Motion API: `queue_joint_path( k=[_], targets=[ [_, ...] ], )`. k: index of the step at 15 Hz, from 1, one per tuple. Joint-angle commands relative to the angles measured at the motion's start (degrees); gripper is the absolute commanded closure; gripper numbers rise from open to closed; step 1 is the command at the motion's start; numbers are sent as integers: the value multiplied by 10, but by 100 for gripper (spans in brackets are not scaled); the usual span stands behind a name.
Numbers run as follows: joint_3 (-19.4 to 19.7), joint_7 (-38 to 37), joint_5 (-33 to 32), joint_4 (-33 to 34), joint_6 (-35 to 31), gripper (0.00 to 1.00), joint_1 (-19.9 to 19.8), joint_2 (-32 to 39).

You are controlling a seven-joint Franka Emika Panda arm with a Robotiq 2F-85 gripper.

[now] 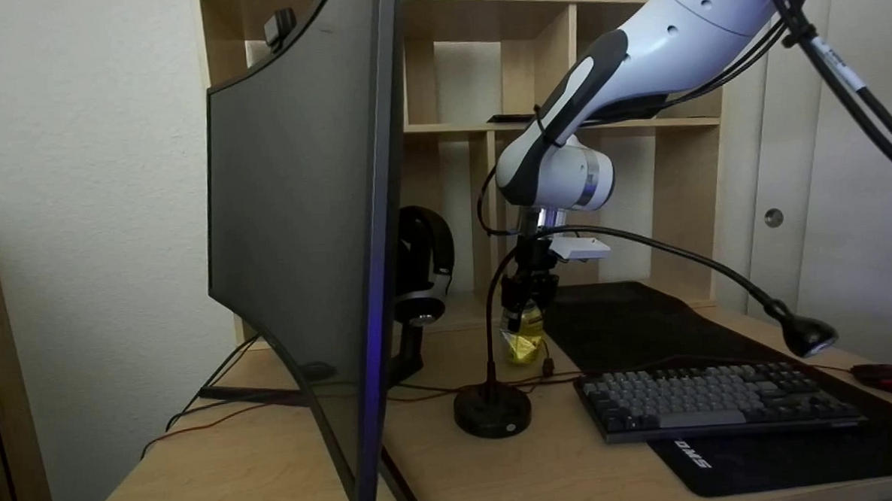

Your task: Move the yellow can to the left

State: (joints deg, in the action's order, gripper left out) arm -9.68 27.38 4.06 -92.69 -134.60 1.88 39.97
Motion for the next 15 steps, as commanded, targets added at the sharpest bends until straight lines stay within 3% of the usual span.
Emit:
queue_joint_path(
  k=[1,9,10,12,13,15],
  targets=[
    [4,-15,-27,0,-8,61,4,5],
    [-8,-21,-24,-2,-16,61,-5,10],
    [-5,-19,-31,2,0,36,-3,6],
    [-6,-20,-31,2,-4,36,-3,9],
    [-6,-21,-30,2,-5,61,-3,9],
    [16,-53,-53,1,17,61,14,2]
  ],
)
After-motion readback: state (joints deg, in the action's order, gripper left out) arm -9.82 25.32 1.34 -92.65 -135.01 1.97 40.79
